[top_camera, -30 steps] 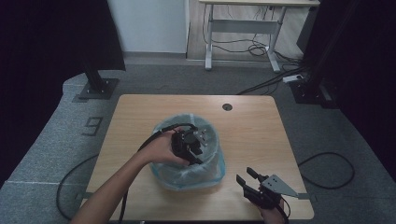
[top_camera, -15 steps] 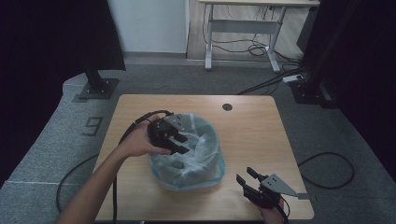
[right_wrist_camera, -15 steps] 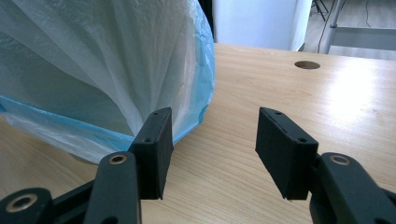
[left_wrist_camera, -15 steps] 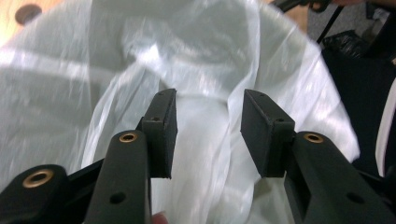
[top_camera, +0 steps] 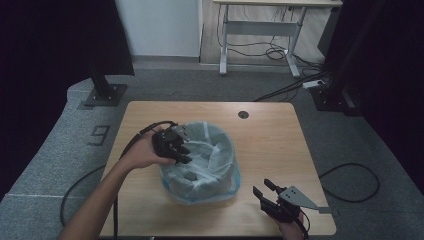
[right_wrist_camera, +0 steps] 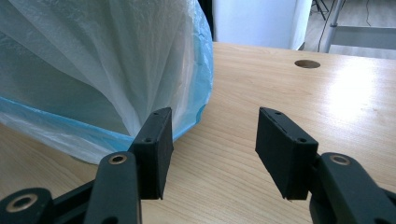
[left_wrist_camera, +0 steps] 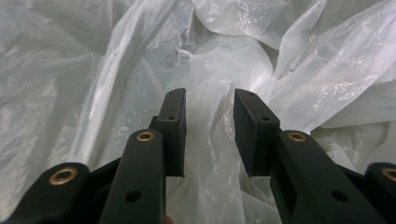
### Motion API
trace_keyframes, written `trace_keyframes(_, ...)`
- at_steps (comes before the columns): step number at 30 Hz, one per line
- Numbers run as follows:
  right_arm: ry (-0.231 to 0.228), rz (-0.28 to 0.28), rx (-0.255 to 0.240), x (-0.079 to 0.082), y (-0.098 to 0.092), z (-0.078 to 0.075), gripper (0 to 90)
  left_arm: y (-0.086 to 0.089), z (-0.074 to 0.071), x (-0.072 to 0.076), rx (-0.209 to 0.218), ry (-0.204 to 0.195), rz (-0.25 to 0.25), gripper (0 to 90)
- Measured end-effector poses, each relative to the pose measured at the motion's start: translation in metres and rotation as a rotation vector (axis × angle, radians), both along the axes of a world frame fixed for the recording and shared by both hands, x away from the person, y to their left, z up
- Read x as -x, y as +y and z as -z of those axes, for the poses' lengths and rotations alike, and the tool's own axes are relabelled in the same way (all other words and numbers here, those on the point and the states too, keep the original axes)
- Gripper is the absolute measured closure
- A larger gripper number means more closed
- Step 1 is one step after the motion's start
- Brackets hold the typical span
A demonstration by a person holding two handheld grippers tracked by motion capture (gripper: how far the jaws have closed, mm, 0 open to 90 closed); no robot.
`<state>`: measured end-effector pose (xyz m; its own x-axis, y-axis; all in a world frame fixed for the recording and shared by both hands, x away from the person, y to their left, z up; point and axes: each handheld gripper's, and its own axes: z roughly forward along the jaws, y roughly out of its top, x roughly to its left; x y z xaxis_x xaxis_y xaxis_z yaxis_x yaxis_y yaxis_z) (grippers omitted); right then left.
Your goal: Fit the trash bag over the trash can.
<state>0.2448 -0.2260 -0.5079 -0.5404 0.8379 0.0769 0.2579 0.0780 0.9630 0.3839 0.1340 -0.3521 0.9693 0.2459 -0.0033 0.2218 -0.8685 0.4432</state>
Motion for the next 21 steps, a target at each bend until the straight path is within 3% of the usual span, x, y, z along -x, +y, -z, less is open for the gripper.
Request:
trace_keyframes(9,-0.005,0.005,-0.005,0.001,-0.002,-0.002,45.3,-0.010,0.012,0.000,-0.093,0.008,0.004,66.4)
trace_keyframes(14,-0.006,0.006,-0.005,0.001,-0.003,-0.002,45.3,-0.012,0.014,0.001,-0.106,0.014,0.004,65.4)
trace_keyframes(17,-0.009,0.007,-0.005,0.001,-0.003,-0.002,45.3,-0.012,0.013,0.001,-0.101,0.012,0.009,62.6)
trace_keyframes(21,-0.007,0.008,-0.005,0.000,-0.003,-0.002,45.3,-0.003,-0.001,-0.002,-0.005,-0.012,-0.021,56.9)
